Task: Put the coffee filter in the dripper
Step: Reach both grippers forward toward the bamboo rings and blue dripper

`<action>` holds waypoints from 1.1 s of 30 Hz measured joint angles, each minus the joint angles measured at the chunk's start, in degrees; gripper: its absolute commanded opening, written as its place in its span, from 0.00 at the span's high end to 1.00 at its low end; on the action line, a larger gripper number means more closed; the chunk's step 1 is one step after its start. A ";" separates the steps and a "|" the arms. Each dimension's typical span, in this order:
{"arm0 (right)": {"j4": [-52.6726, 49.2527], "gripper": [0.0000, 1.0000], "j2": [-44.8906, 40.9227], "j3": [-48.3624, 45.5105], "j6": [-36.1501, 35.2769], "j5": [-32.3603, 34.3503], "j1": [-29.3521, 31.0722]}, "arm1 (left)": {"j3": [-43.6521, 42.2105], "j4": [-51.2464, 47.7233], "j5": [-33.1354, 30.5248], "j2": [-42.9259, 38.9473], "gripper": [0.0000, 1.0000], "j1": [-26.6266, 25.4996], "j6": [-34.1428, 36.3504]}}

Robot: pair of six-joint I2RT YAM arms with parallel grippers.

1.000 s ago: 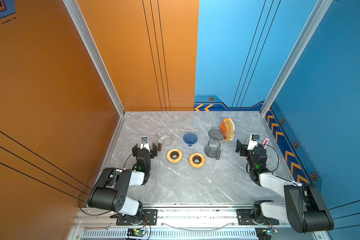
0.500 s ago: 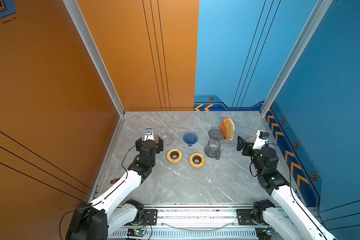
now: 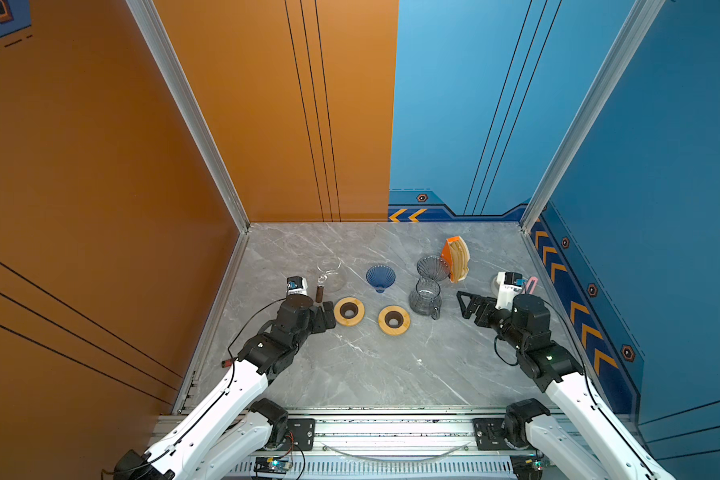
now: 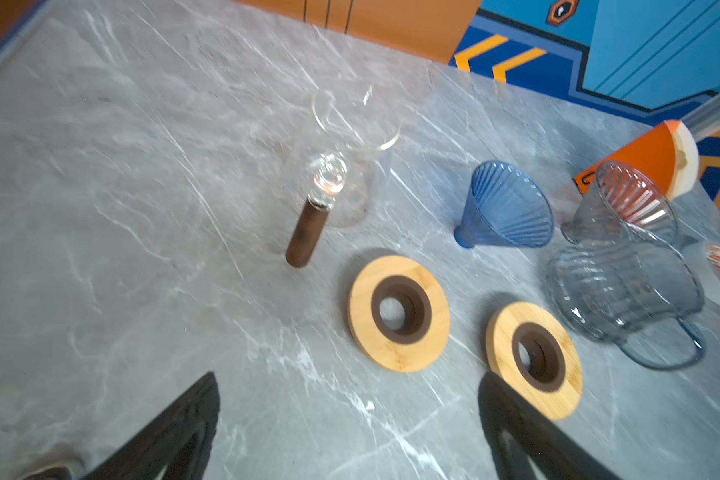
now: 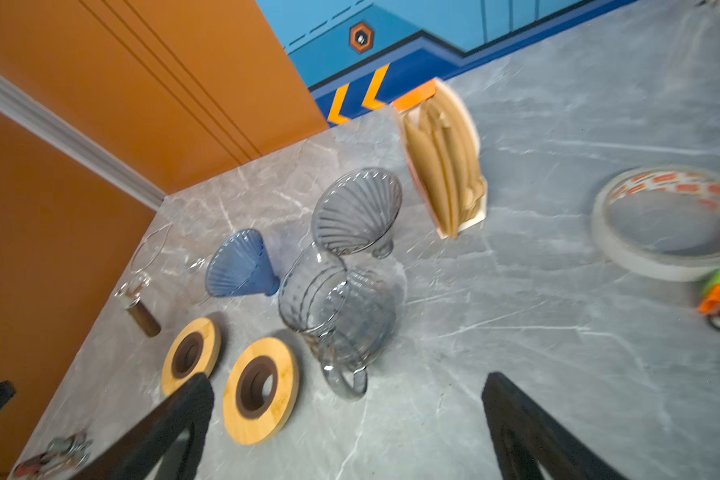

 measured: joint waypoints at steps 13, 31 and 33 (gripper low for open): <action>3.58 0.05 3.63 -3.15 10.62 3.65 19.50 | 4.22 2.19 8.31 11.23 0.02 -10.47 -10.12; 12.59 0.32 6.78 -11.89 26.56 15.54 28.28 | 16.52 14.84 15.45 36.04 0.02 -14.05 -17.25; 14.58 0.35 8.81 -12.11 27.63 15.52 28.48 | 17.68 14.97 15.65 37.68 0.02 -14.43 -17.49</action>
